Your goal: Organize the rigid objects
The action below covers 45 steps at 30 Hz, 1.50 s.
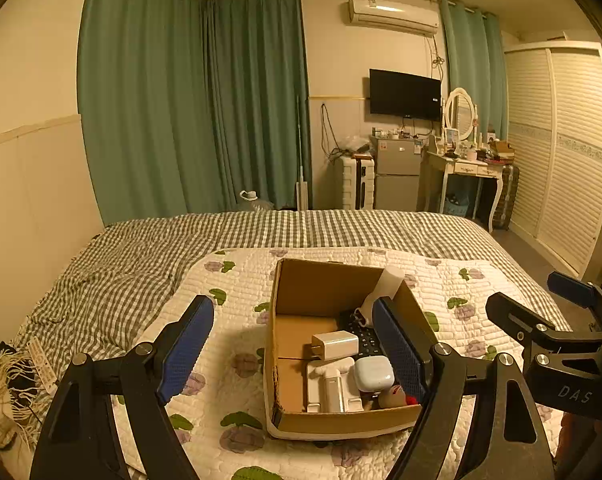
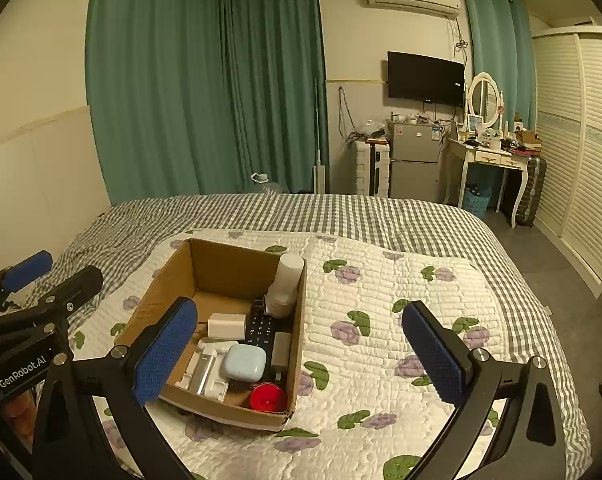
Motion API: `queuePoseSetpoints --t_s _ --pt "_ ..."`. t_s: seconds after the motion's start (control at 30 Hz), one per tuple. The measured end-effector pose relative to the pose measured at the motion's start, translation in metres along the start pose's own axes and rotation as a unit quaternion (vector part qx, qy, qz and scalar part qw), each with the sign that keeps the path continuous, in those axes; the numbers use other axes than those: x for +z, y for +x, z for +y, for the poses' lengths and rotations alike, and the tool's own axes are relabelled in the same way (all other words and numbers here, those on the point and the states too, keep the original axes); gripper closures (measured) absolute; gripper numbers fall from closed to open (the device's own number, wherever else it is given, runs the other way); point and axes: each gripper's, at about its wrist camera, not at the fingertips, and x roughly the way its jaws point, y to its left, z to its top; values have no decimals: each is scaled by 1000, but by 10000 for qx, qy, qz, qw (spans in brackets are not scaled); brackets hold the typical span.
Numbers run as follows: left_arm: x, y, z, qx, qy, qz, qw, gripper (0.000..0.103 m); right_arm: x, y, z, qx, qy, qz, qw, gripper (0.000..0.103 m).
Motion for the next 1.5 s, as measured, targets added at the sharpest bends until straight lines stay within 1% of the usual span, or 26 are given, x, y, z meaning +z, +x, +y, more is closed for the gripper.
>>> queuePoseSetpoints --t_s 0.47,1.1,1.5 --pt "0 -1 -3 9 93 -2 10000 18 0 -1 0 -6 -15 -5 10000 0" --pt "-6 -6 1 84 91 59 9999 18 -2 -3 3 58 -66 19 10000 0" --pt "-12 -8 2 59 46 120 9999 18 -5 -5 4 57 -85 25 9999 0"
